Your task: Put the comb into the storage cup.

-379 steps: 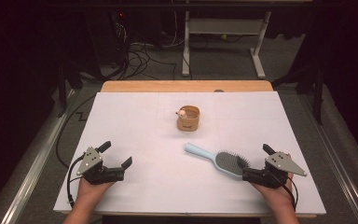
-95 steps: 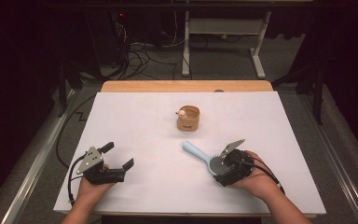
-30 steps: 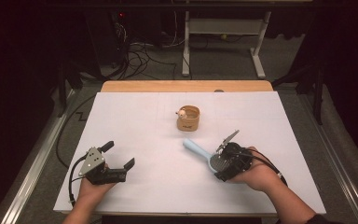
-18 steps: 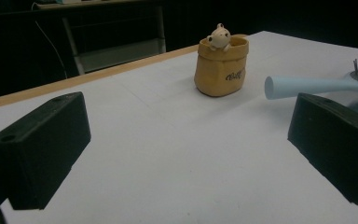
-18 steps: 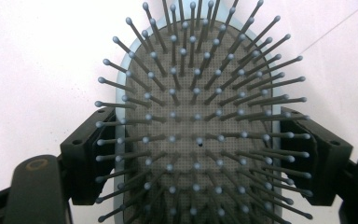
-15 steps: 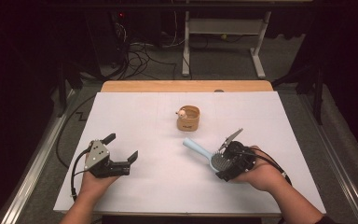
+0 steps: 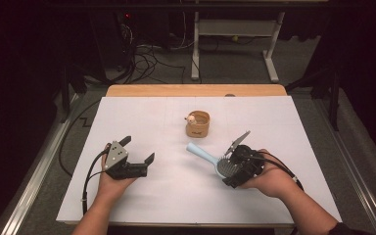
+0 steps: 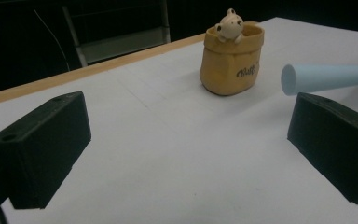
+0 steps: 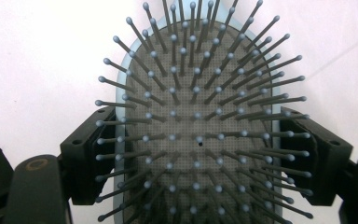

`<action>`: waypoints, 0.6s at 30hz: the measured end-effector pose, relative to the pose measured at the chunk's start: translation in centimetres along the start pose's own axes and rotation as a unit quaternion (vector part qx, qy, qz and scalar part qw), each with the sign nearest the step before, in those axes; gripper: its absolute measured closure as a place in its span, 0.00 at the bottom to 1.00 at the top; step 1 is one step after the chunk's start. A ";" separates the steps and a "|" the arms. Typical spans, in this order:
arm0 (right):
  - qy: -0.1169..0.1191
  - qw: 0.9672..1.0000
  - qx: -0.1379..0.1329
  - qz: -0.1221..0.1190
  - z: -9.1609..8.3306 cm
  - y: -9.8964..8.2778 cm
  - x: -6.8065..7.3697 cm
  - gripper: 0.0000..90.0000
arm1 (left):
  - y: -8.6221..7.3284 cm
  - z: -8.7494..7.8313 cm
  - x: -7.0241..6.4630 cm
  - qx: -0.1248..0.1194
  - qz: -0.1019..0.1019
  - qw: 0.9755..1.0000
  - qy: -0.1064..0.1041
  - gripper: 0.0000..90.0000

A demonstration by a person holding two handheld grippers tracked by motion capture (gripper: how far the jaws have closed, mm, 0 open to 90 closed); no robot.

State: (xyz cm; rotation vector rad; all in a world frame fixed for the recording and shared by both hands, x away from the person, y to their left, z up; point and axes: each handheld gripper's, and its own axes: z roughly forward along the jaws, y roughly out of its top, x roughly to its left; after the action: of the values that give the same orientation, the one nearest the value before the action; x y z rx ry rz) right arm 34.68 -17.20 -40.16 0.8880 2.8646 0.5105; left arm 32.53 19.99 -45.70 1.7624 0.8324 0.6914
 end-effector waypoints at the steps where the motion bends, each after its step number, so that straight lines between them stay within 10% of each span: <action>1: 0.001 1.000 -0.001 0.000 0.0 0.1 0.1 0.23 | -0.1 0.0 -0.2 0.003 0.005 1.000 0.000 0.00; 18: 0.013 1.000 -0.014 -0.024 0.5 2.2 1.7 0.23 | -1.0 0.8 -4.8 0.035 0.134 0.990 0.015 0.01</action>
State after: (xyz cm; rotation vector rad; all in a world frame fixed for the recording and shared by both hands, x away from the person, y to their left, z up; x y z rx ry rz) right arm 34.54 -14.34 -39.87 0.8123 2.8868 0.5589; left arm 30.07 15.97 -47.22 1.9538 0.6506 0.8749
